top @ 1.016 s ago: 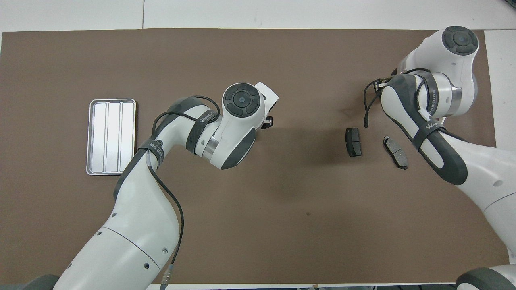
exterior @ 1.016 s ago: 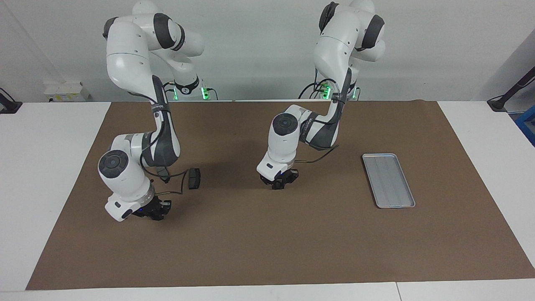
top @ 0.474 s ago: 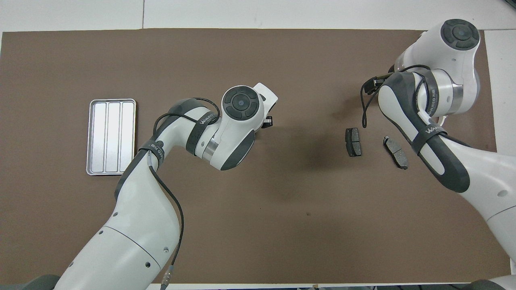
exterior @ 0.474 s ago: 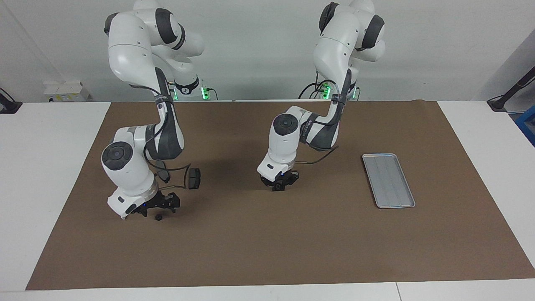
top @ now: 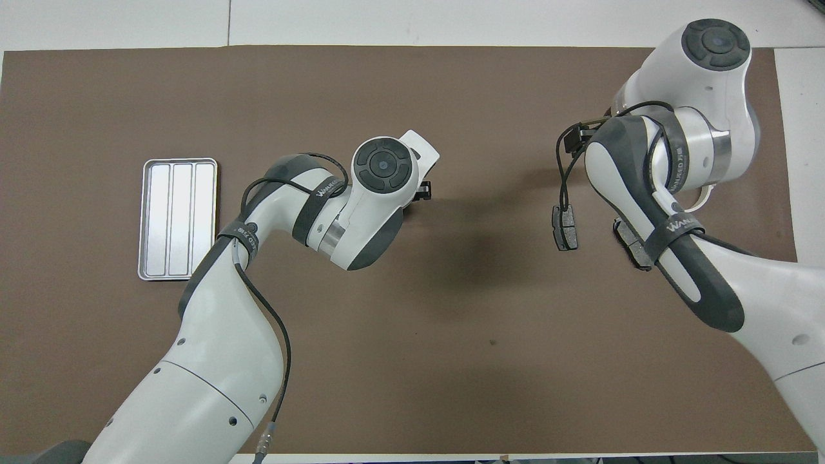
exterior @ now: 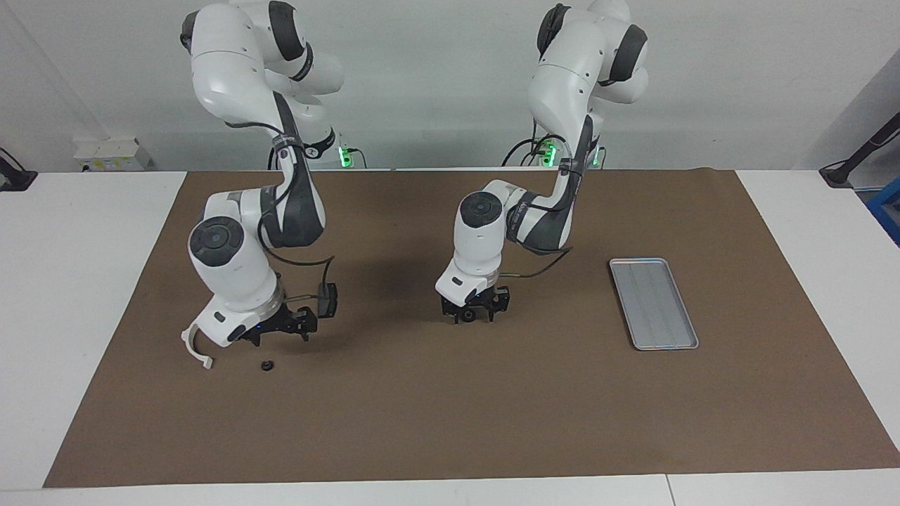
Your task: Place bearing gear from tray to pile
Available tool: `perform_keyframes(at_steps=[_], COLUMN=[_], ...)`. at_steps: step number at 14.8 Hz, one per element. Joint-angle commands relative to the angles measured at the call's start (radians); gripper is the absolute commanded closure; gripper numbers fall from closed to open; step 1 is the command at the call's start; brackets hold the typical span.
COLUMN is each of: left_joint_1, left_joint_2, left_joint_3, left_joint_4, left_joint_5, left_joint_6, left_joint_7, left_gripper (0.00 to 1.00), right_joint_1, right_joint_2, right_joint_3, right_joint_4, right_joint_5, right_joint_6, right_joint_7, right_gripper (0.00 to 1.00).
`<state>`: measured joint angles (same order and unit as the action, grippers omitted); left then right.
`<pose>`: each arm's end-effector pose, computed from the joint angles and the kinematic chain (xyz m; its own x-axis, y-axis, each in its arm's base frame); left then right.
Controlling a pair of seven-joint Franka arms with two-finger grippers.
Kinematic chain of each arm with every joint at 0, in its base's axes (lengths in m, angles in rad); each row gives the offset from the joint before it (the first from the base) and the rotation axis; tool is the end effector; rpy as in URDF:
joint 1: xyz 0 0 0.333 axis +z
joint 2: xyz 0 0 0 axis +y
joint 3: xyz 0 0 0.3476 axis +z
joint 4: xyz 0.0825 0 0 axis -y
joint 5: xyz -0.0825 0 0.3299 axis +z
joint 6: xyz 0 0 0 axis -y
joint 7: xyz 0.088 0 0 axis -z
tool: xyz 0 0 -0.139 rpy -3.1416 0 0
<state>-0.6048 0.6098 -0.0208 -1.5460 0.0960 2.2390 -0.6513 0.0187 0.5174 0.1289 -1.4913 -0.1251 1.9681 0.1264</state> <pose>0.5611 -0.3958 0.3263 0.9940 -0.0265 0.1061 -0.0262 -0.9996 -0.0047 0.6561 0.0709 0.3888 0.9980 0.0553 -0.0300 0.0569 -0.9969 0.0541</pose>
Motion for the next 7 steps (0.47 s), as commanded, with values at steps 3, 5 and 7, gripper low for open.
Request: perform_keyframes(at_steps=[3, 5, 7], left_joint_1=[0.181, 0.288, 0.397], left_joint_2=[-0.164, -0.237, -0.283], left_joint_3=[0.009, 0.009, 0.009], left_joint_4=[0.007, 0.003, 0.001], left_joint_5=[0.019, 0.016, 0.016], left_joint_6=[-0.146, -0.2, -0.222], left_joint_7=[0.145, 0.231, 0.272], left_gripper=[0.0, 0.0, 0.0], right_joint_1=[0.116, 0.19, 0.251], right_joint_2=[-0.045, -0.046, -0.045], right_joint_3=[0.011, 0.017, 0.028], right_joint_4=[-0.011, -0.012, -0.012], right_joint_5=[0.002, 0.007, 0.05], right_joint_6=[-0.055, -0.048, -0.031], right_joint_7=[0.328, 0.514, 0.645], right_gripper=[0.0, 0.0, 0.0])
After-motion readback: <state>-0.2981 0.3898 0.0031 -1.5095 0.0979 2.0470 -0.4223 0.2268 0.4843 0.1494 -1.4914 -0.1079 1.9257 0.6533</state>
